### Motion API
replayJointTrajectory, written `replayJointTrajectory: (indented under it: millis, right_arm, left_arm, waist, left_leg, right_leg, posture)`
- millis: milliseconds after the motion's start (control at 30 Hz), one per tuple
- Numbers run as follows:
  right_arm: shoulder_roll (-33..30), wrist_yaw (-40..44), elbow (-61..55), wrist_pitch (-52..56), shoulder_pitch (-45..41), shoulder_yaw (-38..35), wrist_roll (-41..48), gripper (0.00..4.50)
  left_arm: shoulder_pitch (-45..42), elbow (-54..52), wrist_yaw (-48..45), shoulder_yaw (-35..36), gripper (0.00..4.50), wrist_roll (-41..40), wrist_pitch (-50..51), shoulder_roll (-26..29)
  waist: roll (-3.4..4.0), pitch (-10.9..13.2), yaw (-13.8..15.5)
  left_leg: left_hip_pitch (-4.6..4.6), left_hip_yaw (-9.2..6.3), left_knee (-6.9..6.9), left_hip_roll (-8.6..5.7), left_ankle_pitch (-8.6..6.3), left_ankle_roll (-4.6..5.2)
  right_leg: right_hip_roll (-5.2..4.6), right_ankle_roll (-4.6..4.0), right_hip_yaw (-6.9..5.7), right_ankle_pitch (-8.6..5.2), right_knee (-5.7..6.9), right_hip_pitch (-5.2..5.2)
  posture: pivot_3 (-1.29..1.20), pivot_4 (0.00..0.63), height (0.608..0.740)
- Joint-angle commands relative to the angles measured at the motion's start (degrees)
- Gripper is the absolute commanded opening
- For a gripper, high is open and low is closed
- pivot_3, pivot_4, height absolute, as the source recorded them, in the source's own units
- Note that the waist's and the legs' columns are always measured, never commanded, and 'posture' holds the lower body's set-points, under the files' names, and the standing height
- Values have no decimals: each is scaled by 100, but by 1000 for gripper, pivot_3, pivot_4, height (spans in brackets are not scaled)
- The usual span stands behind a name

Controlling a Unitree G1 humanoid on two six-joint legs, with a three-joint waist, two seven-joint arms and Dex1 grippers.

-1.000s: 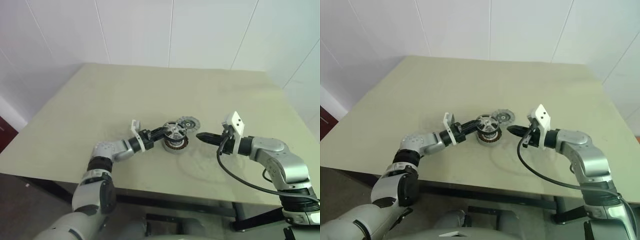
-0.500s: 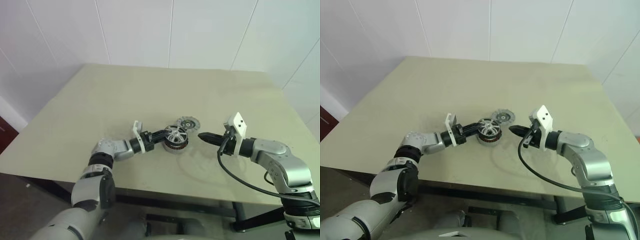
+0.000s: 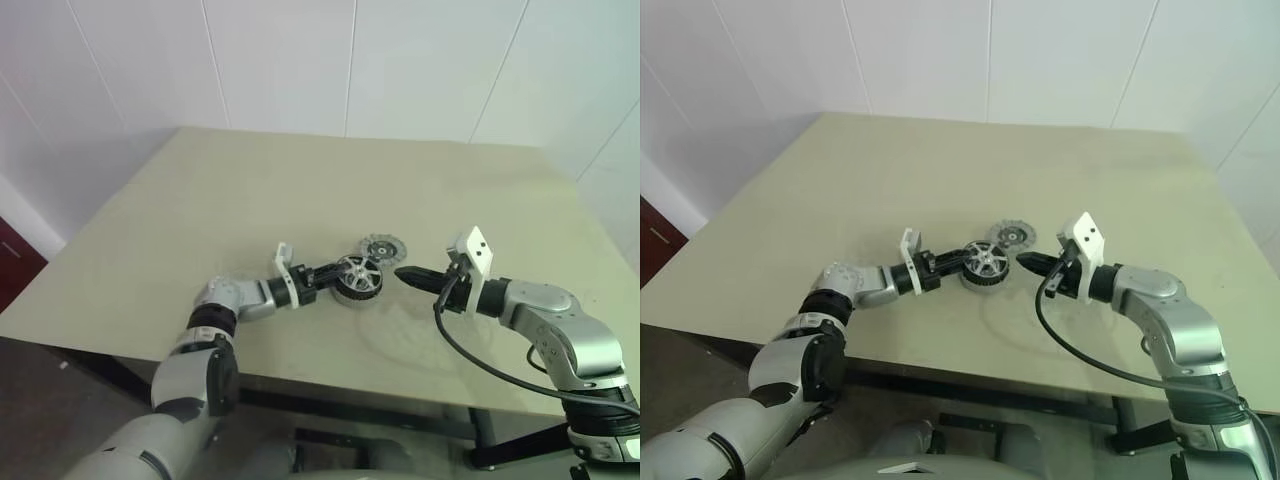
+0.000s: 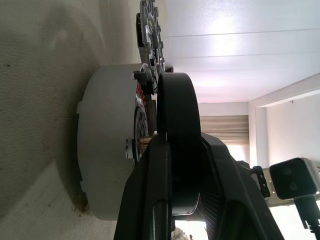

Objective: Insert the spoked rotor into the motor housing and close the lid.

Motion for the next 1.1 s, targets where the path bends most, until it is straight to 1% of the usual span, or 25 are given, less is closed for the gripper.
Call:
replayJointTrajectory:
  millis: [33,167,233,300,367,433,500,633,733,900,933,1000,1100]
  right_arm:
    - [-14,-33,-241,-15,-55,-128,98,0]
    - [-1,-63,-255,-18,-47,-136,109,0]
    - [4,-77,-242,-31,-53,-129,103,0]
    - [6,-84,-229,-38,-62,-120,98,0]
    - [-5,-76,-187,-58,-90,-94,65,0]
    - [-9,-73,-138,-86,-120,-66,24,0]
    - [0,-77,-115,-98,-137,-56,10,0]
    - [83,-111,-54,-135,-214,6,-18,0]
    - [131,-123,2,-166,-273,60,-45,0]
    - [203,-133,59,-210,-322,124,-97,0]
    - [216,-134,63,-221,-317,135,-105,0]
    - [227,-136,80,-230,-319,145,-115,0]
    - [247,-147,99,-215,-338,163,-105,0]
  left_arm:
    - [16,271,12,-30,457,153,-25,-138]
    - [18,340,32,-52,457,282,-164,-131]
    - [10,352,42,-78,1186,356,-220,-125]
    - [-4,345,39,-160,1712,455,-212,-103]
    - [-17,39,-210,-666,2245,727,0,46]
    - [-78,-441,-513,-1141,2245,877,190,287]
    - [-94,-774,-709,-1449,2245,966,227,435]
    - [-154,-1957,-1596,-2752,2245,1464,-40,1260]
    - [-253,-2345,-2055,-3287,2245,1724,-337,1733]
    - [-301,-2658,-2517,-3480,2245,1737,-390,2085]
    - [-242,-2775,-2570,-3540,2245,1810,-557,2144]
    - [-74,-3110,-2589,-3586,2245,2010,-1311,2188]
    - [27,-3409,-2321,-3126,2245,1921,-2358,1866]
  waist:
    - [3,-2,0]
    - [7,-5,0]
    - [9,-7,2]
    - [8,-8,13]
    - [7,-7,13]
    - [6,-8,-14]
    - [6,-8,-32]
    - [6,-7,-83]
    - [7,-7,-178]
    - [5,-1,-171]
    - [5,-1,-170]
    - [6,0,-173]
    - [6,-1,-161]
  left_leg:
    - [0,0,0,0,0,0]
    - [4,0,1,0,0,0]
    - [8,0,1,0,0,0]
    - [12,0,4,0,0,0]
    - [19,0,8,0,0,1]
    - [27,1,10,0,0,1]
    - [30,2,9,0,0,1]
    - [0,1,4,2,1,-1]
    - [-5,0,-10,2,2,-2]
    - [-19,1,-15,2,0,0]
    - [-23,0,-15,2,0,0]
    - [-23,0,-15,2,0,0]
    - [-23,1,-15,2,0,0]
  right_leg:
    - [0,0,0,0,-1,1]
    - [0,-1,0,0,-1,7]
    - [0,-2,0,0,-1,13]
    - [-1,-5,-2,-1,-1,18]
    - [-2,-6,-3,1,-4,25]
    - [-2,-7,-4,7,-13,42]
    - [0,-6,-1,9,-14,44]
    - [10,-6,10,11,-6,-3]
    - [11,-8,14,11,-3,-16]
    - [7,-10,15,10,-14,-28]
    - [7,-11,14,10,-14,-30]
    - [5,-11,15,9,-15,-30]
    - [2,-13,15,9,-17,-28]
  posture:
    - [0,0,740]
    - [0,0,740]
    - [0,0,740]
    - [0,0,740]
    - [0,0,740]
    - [0,0,740]
    - [0,0,740]
    - [0,0,740]
    - [0,0,740]
    - [0,0,740]
    - [0,0,740]
    - [0,0,740]
    - [0,0,740]
